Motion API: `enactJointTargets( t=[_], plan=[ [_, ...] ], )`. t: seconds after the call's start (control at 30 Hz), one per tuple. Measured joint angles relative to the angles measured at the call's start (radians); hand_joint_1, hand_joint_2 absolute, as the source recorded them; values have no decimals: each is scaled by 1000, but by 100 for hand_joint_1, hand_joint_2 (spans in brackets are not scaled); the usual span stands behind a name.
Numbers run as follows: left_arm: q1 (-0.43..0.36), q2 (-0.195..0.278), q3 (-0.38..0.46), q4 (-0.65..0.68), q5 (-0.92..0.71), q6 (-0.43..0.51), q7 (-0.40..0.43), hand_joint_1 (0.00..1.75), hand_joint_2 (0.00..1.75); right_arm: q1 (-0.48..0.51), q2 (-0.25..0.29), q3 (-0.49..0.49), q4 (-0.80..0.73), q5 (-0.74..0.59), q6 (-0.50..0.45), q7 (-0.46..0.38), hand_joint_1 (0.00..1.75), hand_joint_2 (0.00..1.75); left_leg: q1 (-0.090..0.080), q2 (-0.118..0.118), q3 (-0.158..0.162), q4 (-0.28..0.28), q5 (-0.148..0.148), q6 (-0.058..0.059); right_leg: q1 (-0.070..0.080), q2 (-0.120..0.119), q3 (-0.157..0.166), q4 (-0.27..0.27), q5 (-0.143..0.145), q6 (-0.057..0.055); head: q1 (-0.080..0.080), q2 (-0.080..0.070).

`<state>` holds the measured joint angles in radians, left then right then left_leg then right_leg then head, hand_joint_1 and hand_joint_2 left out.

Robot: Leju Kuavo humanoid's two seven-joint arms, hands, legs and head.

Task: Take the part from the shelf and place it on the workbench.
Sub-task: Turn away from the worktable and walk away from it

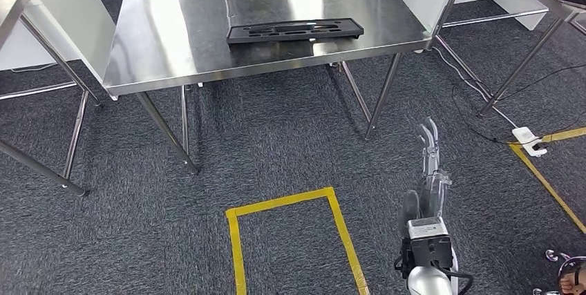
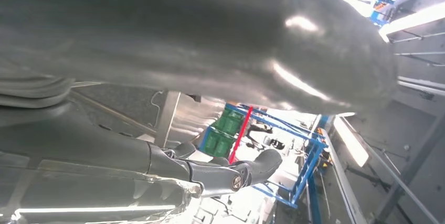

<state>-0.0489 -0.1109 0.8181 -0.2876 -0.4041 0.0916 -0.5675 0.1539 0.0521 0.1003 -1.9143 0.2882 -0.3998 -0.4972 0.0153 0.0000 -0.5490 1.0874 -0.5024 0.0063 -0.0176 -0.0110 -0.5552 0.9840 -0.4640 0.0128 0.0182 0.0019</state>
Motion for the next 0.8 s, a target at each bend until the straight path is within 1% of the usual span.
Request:
enactJointTargets(
  t=[0.03,0.07,0.1,0.13,0.17,0.2,0.23,0.27,0.3,0.33,0.37,0.4,0.43,0.47,0.5,0.53,0.57,0.6,0.63,0.67,0.7,0.73,0.77,0.8],
  plan=[
    [-1,0,0,0,-1,0,-2,0,0,0,-1,0,1,-1,-3,0,0,0,-3,-2,35,-54,-1,5,1,-1,-3,0,5,7,0,0],
    [-1,1,1,0,-2,-1,-3,0,0,0,-2,0,1,-2,-5,0,0,0,-7,-3,52,-85,-8,9,1,-3,-6,0,10,14,1,0],
    [-2,1,1,0,-2,-1,-4,0,0,1,-2,0,2,-3,-7,0,0,0,-11,-3,57,-98,-11,12,1,-4,-8,0,15,22,1,0],
    [-2,2,2,0,-2,-1,-5,0,0,1,-3,0,2,-3,-8,0,0,0,-10,-2,57,-106,-10,17,1,-5,-12,2,17,28,1,0],
    [-2,1,4,0,-2,0,-5,0,0,2,-4,1,3,-4,-9,0,0,0,-10,-1,58,-116,-6,23,1,-4,-19,10,13,32,2,0],
    [-2,1,5,0,-2,0,-6,0,0,2,-6,1,3,-4,-9,0,0,0,-8,1,57,-124,-2,31,2,-2,-31,34,-2,31,3,0],
    [-3,0,6,0,-2,0,-6,0,0,4,-7,1,4,-4,-10,0,0,0,-6,3,55,-130,5,39,3,0,-53,80,-28,28,4,0],
    [-3,0,6,0,-3,1,-7,0,0,6,-8,1,5,-4,-12,1,0,0,-8,4,49,-131,9,45,2,2,-81,143,-60,24,5,0],
    [-3,0,7,0,-4,1,-7,0,0,8,-9,1,7,-4,-14,1,0,0,-8,5,44,-130,13,48,1,4,-109,214,-91,22,6,0],
    [-2,0,9,0,-6,1,-7,0,0,11,-9,1,9,-4,-17,2,0,0,-9,6,39,-130,17,49,1,4,-130,269,-111,23,6,0],
    [-2,0,11,0,-9,1,-7,0,0,14,-9,1,10,-6,-21,4,0,0,-9,6,36,-129,19,48,0,4,-134,292,-116,29,6,0],
    [-2,0,13,0,-13,1,-7,0,0,16,-9,1,11,-7,-23,5,0,0,-9,8,34,-128,21,47,0,4,-117,274,-106,37,6,0],
    [-2,-1,15,0,-17,1,-7,0,0,17,-9,1,12,-9,-26,7,0,0,-9,10,33,-126,22,45,-2,2,-83,219,-84,47,6,0],
    [-2,-1,15,0,-20,1,-7,0,0,18,-9,1,12,-11,-28,9,0,0,-10,14,32,-122,21,43,-3,-11,-40,144,-60,55,6,0],
    [-3,0,16,0,-23,2,-7,0,0,18,-9,1,11,-13,-29,10,0,0,-13,17,29,-114,19,38,-2,-23,-4,75,-42,59,7,0],
    [-3,1,18,0,-26,2,-7,0,0,18,-7,1,10,-15,-30,11,0,0,-16,22,25,-107,16,34,0,-33,19,30,-32,55,6,0],
    [-3,1,19,0,-30,3,-7,0,0,19,-5,0,10,-18,-30,12,0,0,-20,27,21,-101,14,29,2,-39,28,8,-29,48,6,0],
    [-4,2,21,0,-33,4,-6,0,0,22,-2,0,9,-21,-30,12,0,0,-22,34,18,-97,13,25,5,-31,26,6,-28,39,5,0],
    [-5,3,23,0,-35,4,-6,0,0,24,0,-1,7,-22,-29,12,0,0,-20,41,16,-96,13,22,3,-22,23,8,-25,30,3,0],
    [-7,3,24,0,-37,4,-6,0,0,26,2,-1,6,-23,-27,12,0,0,-18,41,13,-90,7,17,1,-13,21,8,-21,23,3,0],
    [-9,3,25,0,-39,4,-6,0,0,28,5,-1,5,-23,-25,12,0,0,-15,36,6,-71,-10,12,-1,-5,18,7,-17,16,3,0],
    [-11,3,25,0,-40,4,-5,0,0,28,8,-1,3,-23,-22,12,0,0,-12,27,-10,-34,-38,6,-3,2,16,6,-13,8,2,0],
    [-12,3,25,0,-41,4,-5,0,0,28,11,-1,2,-23,-18,12,0,0,-11,16,-33,21,-73,1,-3,8,13,6,-10,2,2,0],
    [-13,3,26,0,-43,3,-5,0,0,29,13,-1,2,-23,-14,12,0,0,-10,11,-60,84,-107,-2,-2,15,10,6,-8,-3,1,0]
  ],
)
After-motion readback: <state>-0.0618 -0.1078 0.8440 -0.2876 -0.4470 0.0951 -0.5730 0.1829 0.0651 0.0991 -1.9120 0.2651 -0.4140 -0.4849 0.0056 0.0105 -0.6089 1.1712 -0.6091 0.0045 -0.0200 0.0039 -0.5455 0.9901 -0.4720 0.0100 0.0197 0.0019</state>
